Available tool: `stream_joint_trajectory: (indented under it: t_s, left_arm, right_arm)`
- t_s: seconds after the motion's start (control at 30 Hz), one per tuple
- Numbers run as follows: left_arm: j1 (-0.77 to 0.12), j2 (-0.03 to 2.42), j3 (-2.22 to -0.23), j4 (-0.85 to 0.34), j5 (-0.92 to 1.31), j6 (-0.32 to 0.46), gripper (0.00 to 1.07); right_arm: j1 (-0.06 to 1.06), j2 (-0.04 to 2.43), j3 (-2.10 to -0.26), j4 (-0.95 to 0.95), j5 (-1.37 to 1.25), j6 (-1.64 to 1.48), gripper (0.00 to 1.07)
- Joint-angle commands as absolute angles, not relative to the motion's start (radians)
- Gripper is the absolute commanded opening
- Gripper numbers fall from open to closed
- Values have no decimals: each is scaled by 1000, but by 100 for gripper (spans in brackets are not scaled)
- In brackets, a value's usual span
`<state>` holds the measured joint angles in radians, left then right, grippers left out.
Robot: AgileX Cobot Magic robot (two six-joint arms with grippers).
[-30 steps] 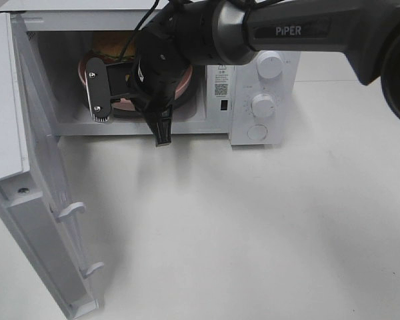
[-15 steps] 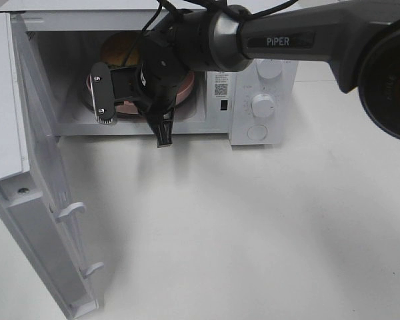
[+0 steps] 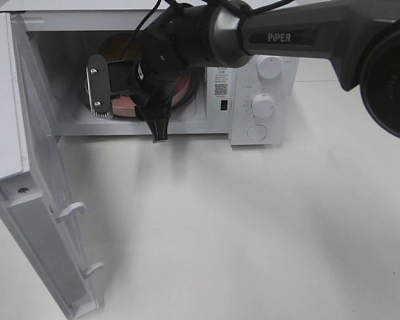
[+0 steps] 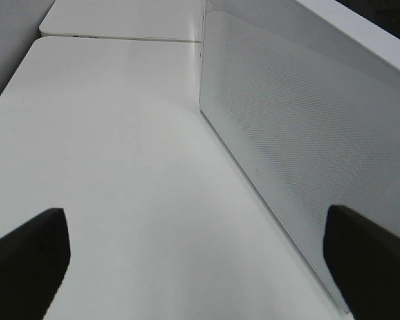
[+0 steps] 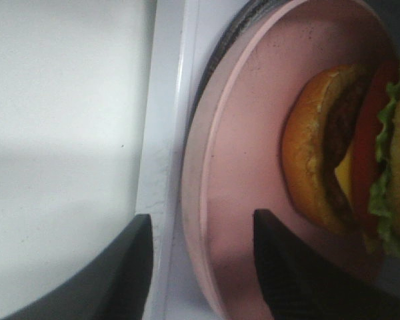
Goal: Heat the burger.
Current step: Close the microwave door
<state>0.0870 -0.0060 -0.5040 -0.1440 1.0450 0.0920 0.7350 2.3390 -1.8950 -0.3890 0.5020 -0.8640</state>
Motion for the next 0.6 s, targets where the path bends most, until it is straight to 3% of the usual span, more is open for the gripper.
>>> stream_joint_trajectory:
  t_s: [0.03, 0.6]
  left_arm:
    - [84, -26, -504, -148, 1037, 88, 98]
    - [84, -26, -504, -148, 1037, 88, 98]
  right_arm:
    - [734, 2328, -1898, -381, 534, -861, 48]
    - [734, 2190, -1682, -388, 393, -860, 76]
